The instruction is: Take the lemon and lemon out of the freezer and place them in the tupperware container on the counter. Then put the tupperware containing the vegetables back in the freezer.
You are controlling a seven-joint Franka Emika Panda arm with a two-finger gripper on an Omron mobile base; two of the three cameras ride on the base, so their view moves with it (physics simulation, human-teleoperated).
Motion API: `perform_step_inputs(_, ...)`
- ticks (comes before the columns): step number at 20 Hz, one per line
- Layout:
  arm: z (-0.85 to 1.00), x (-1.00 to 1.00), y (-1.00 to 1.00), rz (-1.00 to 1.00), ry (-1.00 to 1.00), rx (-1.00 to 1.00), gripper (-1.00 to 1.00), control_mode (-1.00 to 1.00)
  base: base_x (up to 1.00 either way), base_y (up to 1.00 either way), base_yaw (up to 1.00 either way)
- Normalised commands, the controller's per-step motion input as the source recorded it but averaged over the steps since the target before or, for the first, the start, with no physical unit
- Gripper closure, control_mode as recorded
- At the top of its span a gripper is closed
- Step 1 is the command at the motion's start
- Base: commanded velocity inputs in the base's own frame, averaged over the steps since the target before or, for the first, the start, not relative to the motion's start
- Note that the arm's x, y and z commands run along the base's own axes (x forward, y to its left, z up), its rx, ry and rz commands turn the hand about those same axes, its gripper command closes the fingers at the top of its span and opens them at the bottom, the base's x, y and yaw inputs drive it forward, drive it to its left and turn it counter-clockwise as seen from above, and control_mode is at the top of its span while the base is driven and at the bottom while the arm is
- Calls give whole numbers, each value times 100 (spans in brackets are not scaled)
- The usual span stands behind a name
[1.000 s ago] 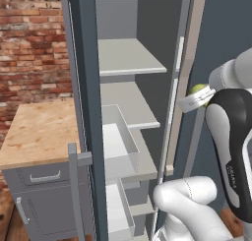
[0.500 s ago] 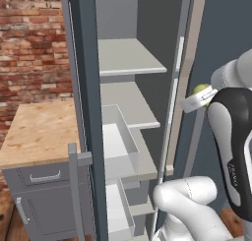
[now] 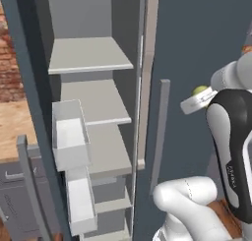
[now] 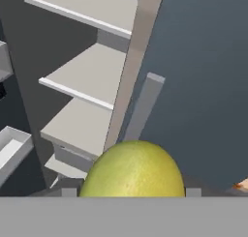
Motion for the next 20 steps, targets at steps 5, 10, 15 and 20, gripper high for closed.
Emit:
perform_step_inputs(5, 0, 0, 0, 0, 0, 0, 100, 100, 0, -74, -15)
perform_step_inputs(10, 0, 0, 0, 0, 0, 0, 100, 100, 25, -64, -14)
perform_step_inputs(15, 0, 0, 0, 0, 0, 0, 100, 100, 32, -70, -15)
perform_step_inputs(20, 0, 0, 0, 0, 0, 0, 100, 100, 37, -56, -10)
